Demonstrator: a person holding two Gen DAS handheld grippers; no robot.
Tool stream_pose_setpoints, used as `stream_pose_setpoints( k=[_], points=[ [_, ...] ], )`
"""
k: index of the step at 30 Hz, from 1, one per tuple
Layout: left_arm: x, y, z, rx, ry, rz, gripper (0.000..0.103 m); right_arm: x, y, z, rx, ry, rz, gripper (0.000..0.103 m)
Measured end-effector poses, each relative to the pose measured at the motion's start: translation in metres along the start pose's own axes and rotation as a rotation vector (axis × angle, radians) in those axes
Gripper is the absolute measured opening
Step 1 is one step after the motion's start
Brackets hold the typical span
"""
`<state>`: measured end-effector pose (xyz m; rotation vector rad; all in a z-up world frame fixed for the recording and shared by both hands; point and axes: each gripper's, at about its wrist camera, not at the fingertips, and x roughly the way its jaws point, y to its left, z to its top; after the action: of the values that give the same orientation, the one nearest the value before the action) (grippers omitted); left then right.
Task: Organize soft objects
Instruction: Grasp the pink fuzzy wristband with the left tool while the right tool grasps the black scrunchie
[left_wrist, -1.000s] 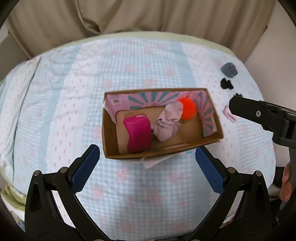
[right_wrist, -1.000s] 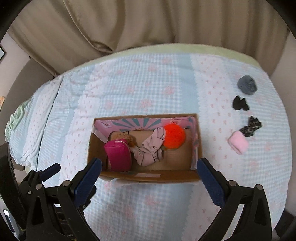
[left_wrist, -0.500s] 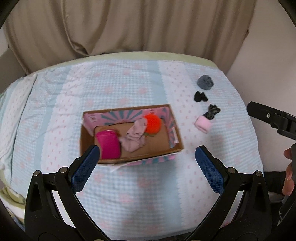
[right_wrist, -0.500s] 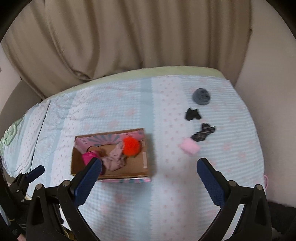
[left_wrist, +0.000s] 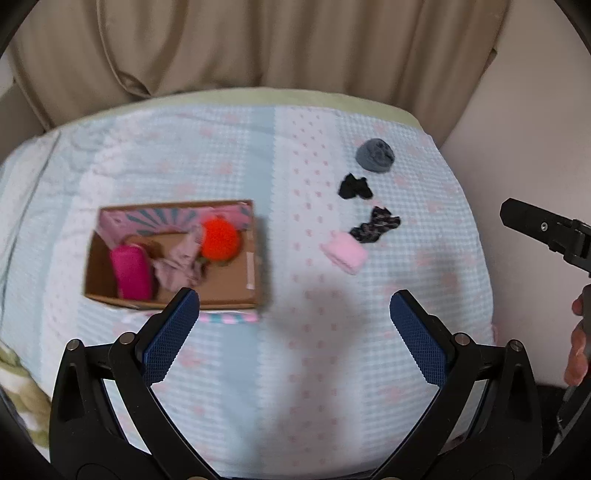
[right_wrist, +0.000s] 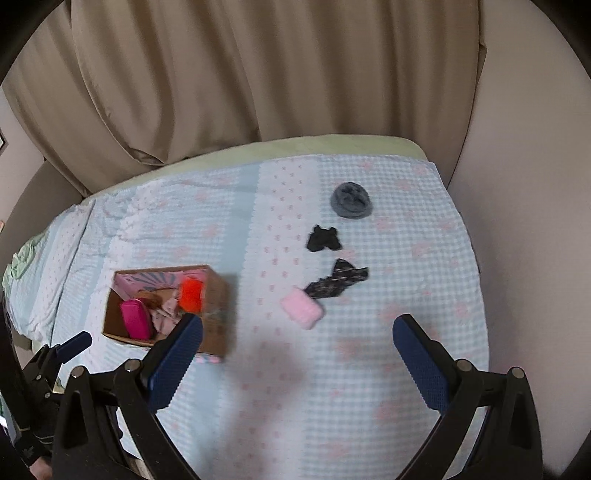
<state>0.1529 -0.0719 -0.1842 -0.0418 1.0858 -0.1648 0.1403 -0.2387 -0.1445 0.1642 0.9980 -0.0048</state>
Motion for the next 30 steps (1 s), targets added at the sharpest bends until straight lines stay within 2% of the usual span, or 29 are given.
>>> stream_pose_setpoints(
  k=[7, 11, 17, 21, 30],
  points=[
    [0.051, -0.038, 0.008, -0.015, 0.077, -0.003, 0.103, 0.036, -0.058, 0.015, 0.021, 0.058, 0.036, 0.102],
    [0.084, -0.049, 0.018, -0.033, 0.116, -0.014, 0.103, 0.066, -0.078, 0.024, 0.045, 0.097, 0.053, 0.102],
    [0.147, -0.061, 0.031, -0.055, 0.179, -0.020, 0.103, 0.118, -0.094, 0.034, 0.109, 0.171, 0.091, 0.102],
    [0.188, -0.059, 0.034, -0.108, 0.238, -0.030, 0.102, 0.158, -0.099, 0.038, 0.142, 0.230, 0.087, 0.098],
    [0.274, -0.071, 0.038, -0.102, 0.307, -0.020, 0.101, 0.248, -0.109, 0.038, 0.231, 0.346, 0.118, 0.090]
  ],
)
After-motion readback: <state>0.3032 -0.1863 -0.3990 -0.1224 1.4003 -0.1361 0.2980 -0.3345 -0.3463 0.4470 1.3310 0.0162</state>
